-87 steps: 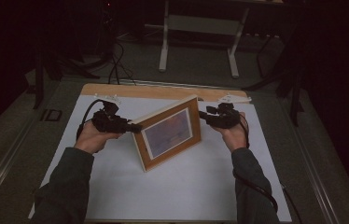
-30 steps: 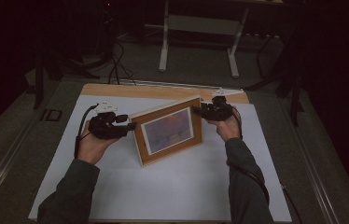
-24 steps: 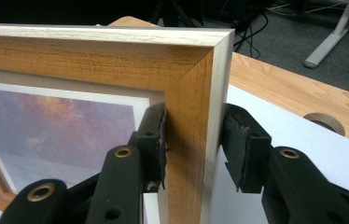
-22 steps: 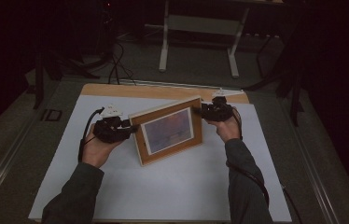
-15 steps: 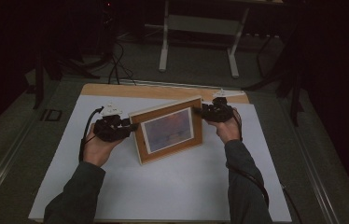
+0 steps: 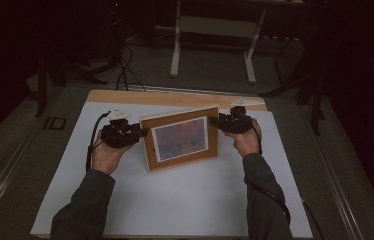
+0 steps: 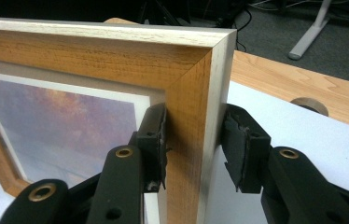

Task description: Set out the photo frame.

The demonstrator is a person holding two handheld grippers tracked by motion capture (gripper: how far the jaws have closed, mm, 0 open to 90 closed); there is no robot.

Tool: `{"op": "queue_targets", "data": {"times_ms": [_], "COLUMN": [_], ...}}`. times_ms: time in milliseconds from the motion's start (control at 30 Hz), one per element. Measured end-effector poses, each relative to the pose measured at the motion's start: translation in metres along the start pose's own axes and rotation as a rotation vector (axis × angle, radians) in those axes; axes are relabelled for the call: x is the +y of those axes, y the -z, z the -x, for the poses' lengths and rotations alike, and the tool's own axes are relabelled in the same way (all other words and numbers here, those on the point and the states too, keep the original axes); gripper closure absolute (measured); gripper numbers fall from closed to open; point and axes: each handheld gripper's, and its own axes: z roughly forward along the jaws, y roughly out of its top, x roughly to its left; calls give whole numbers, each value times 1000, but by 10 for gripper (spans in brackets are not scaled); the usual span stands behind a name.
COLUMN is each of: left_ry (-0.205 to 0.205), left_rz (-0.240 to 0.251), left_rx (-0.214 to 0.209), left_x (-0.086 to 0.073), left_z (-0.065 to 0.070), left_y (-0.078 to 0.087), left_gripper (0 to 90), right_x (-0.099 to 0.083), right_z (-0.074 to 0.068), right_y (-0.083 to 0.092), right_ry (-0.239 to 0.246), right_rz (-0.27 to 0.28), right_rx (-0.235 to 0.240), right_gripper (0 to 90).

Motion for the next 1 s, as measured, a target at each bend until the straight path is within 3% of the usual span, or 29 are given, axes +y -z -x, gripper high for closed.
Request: {"op": "queue_targets", "data": {"times_ms": [333, 1000], "left_ry": [-13, 32], "left_rz": [14, 28], "left_rx": [17, -13], "left_x": [4, 7], "left_z": [-2, -10], "left_y": [-7, -18], "left_gripper": [661, 661], "right_x": [-3, -7], "right_z": [-3, -6], "right_y": [7, 21], "right_ry": [-5, -8], "right_rz": [-11, -61], "right_rx": [-29, -50], "right_gripper": [613, 615]}}
